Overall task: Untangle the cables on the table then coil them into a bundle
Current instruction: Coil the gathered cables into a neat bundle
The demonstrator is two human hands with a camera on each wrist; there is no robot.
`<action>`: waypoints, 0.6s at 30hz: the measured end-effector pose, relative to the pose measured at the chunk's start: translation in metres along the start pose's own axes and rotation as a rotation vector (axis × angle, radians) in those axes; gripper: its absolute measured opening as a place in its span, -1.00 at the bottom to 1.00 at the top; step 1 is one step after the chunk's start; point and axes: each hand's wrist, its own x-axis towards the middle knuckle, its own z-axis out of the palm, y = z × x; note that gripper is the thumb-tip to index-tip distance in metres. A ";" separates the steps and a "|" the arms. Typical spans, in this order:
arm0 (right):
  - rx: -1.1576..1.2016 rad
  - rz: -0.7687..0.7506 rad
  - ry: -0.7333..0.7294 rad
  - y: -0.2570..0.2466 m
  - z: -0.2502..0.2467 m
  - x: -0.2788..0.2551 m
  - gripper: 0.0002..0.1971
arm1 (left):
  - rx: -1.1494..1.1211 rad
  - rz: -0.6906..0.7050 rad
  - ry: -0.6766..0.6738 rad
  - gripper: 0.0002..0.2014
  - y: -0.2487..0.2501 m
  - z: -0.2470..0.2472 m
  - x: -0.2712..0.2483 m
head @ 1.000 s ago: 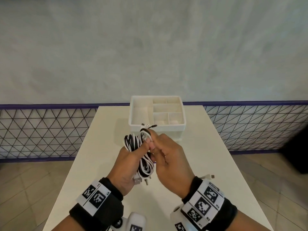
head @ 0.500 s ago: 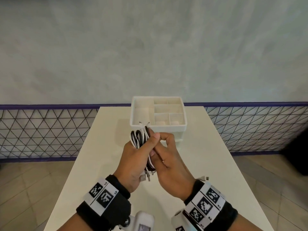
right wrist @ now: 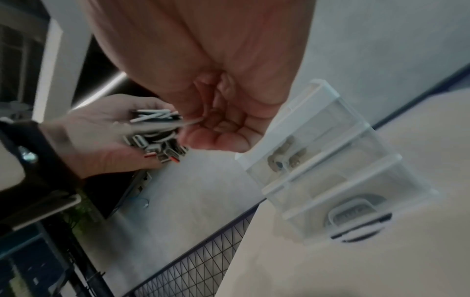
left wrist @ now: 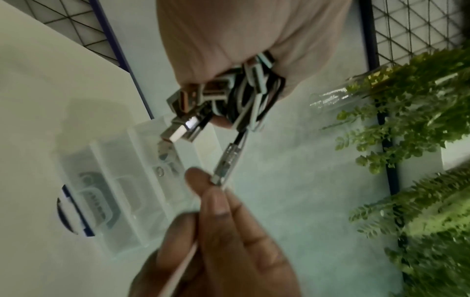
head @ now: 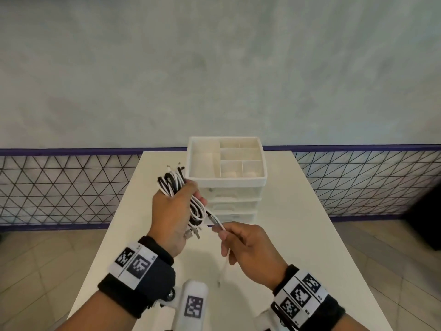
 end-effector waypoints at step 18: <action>0.165 -0.217 0.069 -0.038 -0.011 0.009 -0.71 | 0.192 -0.117 -0.325 -0.76 -0.001 -0.021 -0.002</action>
